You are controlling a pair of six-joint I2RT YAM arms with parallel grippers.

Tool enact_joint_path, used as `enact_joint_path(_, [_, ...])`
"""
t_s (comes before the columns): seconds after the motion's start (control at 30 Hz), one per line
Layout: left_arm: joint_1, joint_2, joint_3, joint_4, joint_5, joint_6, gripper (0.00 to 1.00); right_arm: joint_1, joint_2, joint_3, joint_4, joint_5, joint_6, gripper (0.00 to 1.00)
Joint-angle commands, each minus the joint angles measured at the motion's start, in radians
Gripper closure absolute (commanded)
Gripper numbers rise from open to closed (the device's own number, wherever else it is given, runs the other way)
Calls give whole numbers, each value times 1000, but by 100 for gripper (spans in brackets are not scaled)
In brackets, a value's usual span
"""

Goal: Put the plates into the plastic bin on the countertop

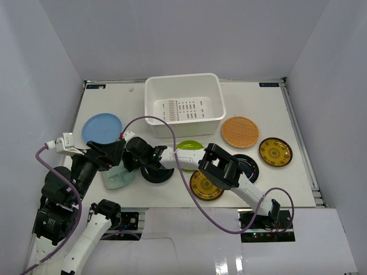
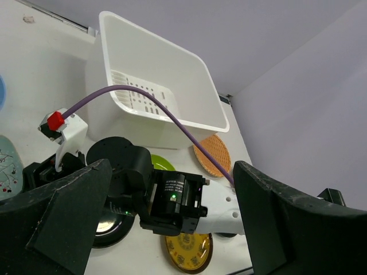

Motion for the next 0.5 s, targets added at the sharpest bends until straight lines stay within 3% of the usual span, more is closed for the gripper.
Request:
enact_joint_path(0.0, [-2, 0, -16, -12, -16, 28, 2, -6, 58, 24, 57, -108, 43, 42])
enact_joint_path(0.13, [-2, -13, -47, -10, -32, 28, 2, -10, 64, -27, 123, -149, 69, 51])
enact_joint_path(0.23, [0, -32, -73, -10, -65, 30, 2, -13, 63, -33, 152, -140, 85, 72])
enact_joint_path(0.27, [0, -35, -79, -10, -74, 30, 2, -12, 52, -42, 160, -135, 92, 87])
enact_joint_path(0.3, [-2, -36, -87, -10, -78, 35, 2, -12, 41, -53, 184, -135, 101, 92])
enact_joint_path(0.47, [0, -32, -87, 52, -95, 53, 2, -13, -116, -151, 267, -99, 97, 92])
